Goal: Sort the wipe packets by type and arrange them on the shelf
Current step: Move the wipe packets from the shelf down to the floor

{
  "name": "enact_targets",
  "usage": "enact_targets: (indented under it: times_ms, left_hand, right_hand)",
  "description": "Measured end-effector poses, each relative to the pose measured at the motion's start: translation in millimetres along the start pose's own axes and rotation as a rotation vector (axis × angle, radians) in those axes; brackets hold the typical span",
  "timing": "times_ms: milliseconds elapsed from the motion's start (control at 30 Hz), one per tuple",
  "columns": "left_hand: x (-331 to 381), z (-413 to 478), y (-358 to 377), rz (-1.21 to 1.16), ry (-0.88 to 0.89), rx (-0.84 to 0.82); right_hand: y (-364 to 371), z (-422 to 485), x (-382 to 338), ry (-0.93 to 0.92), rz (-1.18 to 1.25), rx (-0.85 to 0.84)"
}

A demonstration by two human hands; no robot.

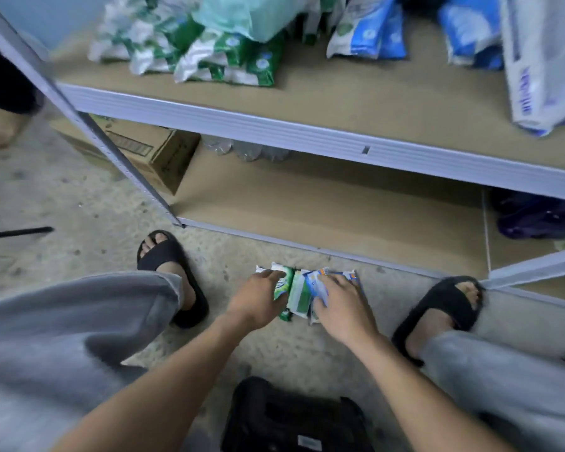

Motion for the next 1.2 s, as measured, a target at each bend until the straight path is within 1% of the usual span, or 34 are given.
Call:
enact_targets:
  times_ms: [200, 433, 633, 767, 900, 1033, 1200]
  left_hand:
    - [23.4, -27.8, -85.8, 0.057, 0.105, 0.208]
    - [45.7, -69.7, -180.3, 0.256, 0.236, 0.456]
    - [39.5, -88.1, -254.8, 0.337, 0.253, 0.648]
    - [30.5, -87.9, -293.5, 0.286, 0.199, 0.764]
    - [22.3, -76.6, -320.9, 0.149, 0.122, 0.868]
    - [9.6, -52.1, -335.6, -0.011, 0.031, 0.921]
    - [4.5, -21.4, -349.5, -0.095, 0.010, 0.952]
  right_hand:
    - [-77.9, -33.7, -49.7, -0.146, 0.126, 0.257]
    - [-157.5, -66.0, -93.2, -0.305, 0.192, 0.431]
    - [-231.1, -59.3, -122.0, -0.405, 0.168, 0.576]
    - [-263.0, -42.2, -126.2, -0.423, 0.142, 0.603]
    - [-284.3, -11.4, -124.7, -0.407, 0.102, 0.614]
    - [-300.2, 19.4, -118.1, -0.369, 0.173, 0.660]
    - [-310.2, 57.8, -123.5, -0.376, 0.217, 0.665]
Point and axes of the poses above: each hand's wrist, its own z-axis towards the middle knuckle, its own y-axis out of the palm, x = y × z, the point moved 6 cm from there along z, towards the middle knuckle, and after that the axes turned 8 degrees about z, right-handed, at the moved point
